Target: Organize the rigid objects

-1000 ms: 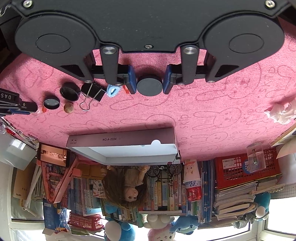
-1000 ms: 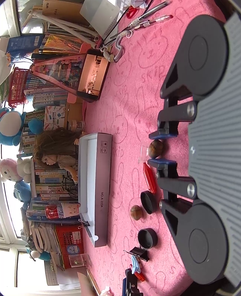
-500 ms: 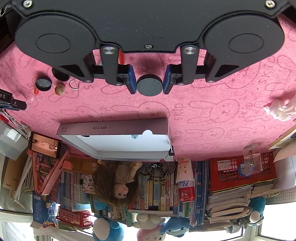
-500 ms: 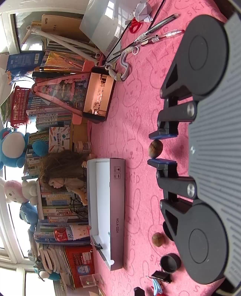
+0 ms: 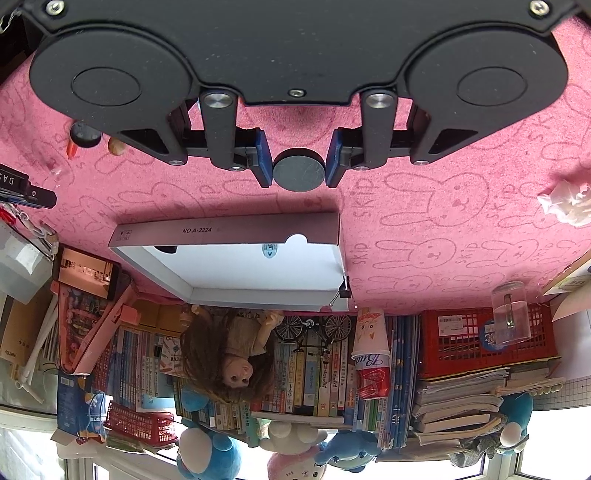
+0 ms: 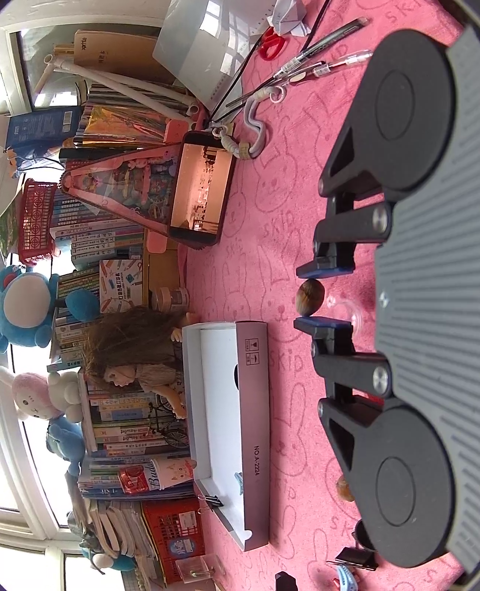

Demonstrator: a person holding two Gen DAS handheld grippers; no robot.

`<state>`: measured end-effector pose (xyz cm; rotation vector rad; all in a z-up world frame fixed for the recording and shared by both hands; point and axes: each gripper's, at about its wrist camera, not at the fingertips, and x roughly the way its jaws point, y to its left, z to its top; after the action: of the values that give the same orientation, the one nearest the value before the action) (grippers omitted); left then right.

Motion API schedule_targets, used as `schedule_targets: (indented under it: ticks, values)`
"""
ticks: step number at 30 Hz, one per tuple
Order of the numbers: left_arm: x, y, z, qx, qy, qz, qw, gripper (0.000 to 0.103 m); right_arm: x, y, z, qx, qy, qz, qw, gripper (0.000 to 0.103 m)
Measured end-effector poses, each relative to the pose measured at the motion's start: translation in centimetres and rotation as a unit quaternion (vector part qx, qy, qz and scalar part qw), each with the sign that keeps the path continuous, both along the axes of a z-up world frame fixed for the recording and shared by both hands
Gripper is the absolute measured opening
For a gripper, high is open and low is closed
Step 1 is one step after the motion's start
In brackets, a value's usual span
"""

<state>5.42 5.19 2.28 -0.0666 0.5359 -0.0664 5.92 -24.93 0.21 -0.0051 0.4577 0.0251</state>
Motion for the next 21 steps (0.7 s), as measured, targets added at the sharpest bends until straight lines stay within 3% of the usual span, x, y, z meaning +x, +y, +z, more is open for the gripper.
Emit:
schedule_targets:
  ticks: [21]
  values:
    - [3.5, -1.0, 2.0, -0.014, -0.011, -0.010, 0.9998, 0.029, 2.8, 1.3, 2.5, 0.013, -0.024, 0.023, 0.999, 0.026]
